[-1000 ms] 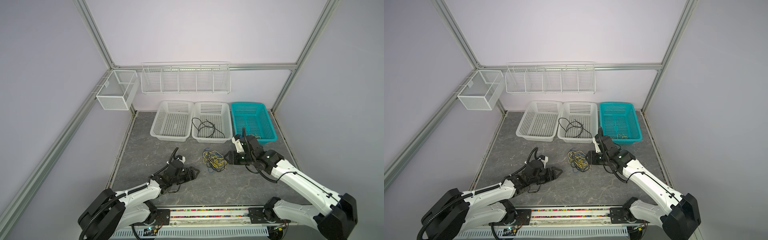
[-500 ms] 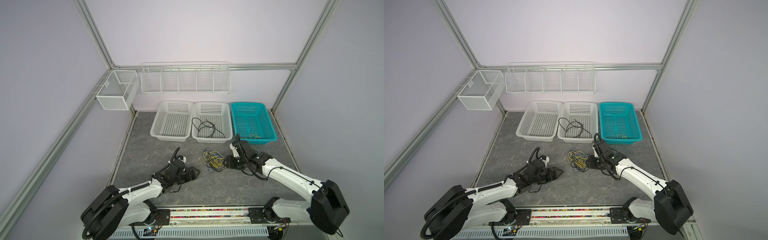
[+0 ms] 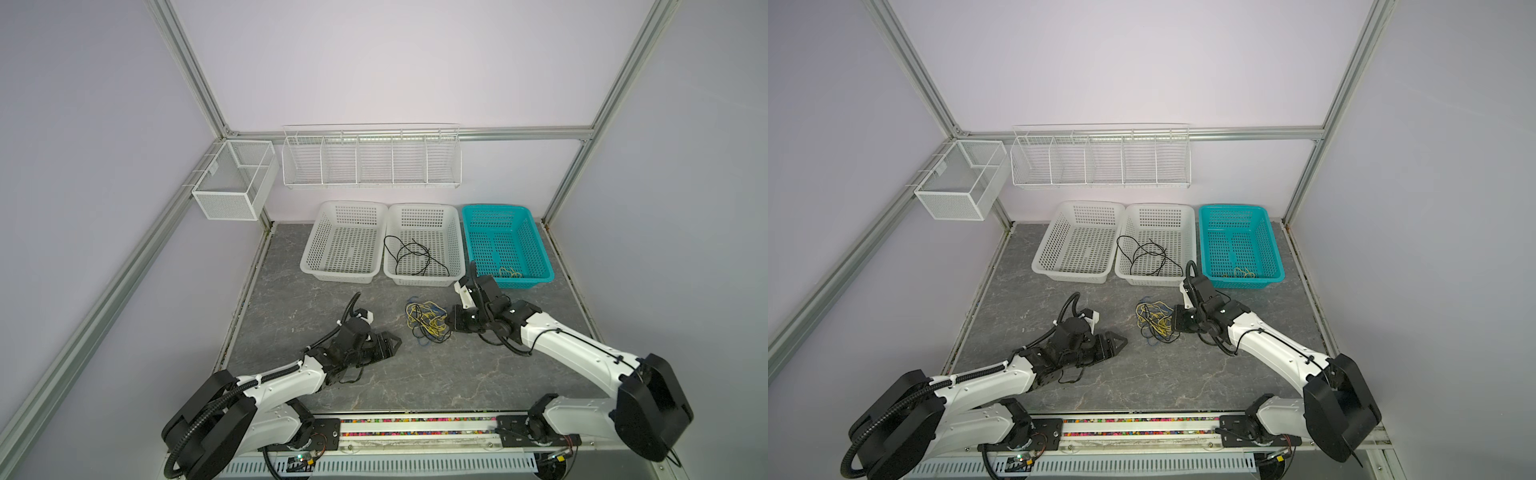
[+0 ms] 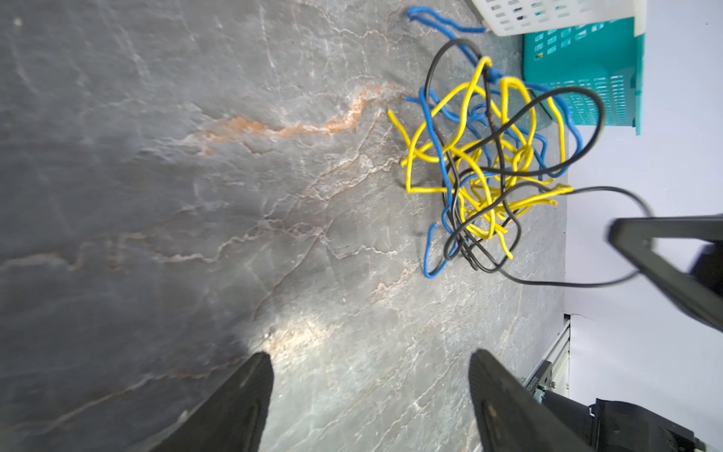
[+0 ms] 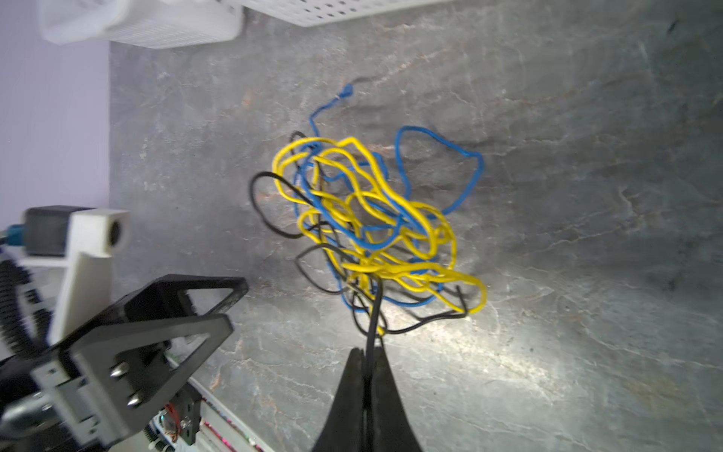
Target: Untangle the cables
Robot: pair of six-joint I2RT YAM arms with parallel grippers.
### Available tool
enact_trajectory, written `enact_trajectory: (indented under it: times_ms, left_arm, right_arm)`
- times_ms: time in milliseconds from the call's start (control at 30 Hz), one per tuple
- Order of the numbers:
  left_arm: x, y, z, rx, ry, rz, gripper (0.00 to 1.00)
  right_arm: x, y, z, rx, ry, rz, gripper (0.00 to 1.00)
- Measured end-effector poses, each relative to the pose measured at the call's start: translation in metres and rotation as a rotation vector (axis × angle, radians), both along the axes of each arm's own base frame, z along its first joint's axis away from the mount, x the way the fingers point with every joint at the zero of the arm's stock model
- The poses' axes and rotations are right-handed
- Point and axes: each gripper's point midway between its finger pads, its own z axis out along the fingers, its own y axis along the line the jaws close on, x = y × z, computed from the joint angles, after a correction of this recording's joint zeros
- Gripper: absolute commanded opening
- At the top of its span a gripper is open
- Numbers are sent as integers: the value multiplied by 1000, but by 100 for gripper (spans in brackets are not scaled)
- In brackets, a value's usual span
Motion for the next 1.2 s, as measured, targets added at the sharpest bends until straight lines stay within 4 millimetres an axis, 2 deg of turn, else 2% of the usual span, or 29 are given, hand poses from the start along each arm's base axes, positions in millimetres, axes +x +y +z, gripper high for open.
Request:
enact_trajectory:
  times_ms: [167,267,500,667,833,1000,1200]
  left_arm:
    - [4,-8,12,-36,-15,-5,80]
    - [6,-13,19,-52,-25,-7,80]
    - [9,-24,35,-99,-43,-19,80]
    - [8,-30,43,-130,-51,-29,80]
    - [6,-39,48,-159,-54,-43,80]
    - [1,-56,46,-178,-39,-79,79]
    - [-3,-70,42,-184,-27,-110,71]
  right_arm:
    - [-4,20,69,55,-147,92,7]
    - [-12,29,101,71,-207,148,7]
    - [-37,48,151,71,-309,300,7]
    - [-46,53,169,66,-359,362,7]
    - [-50,59,175,63,-383,405,7]
    - [-52,64,181,80,-392,434,7]
    - [-57,70,193,118,-399,464,7]
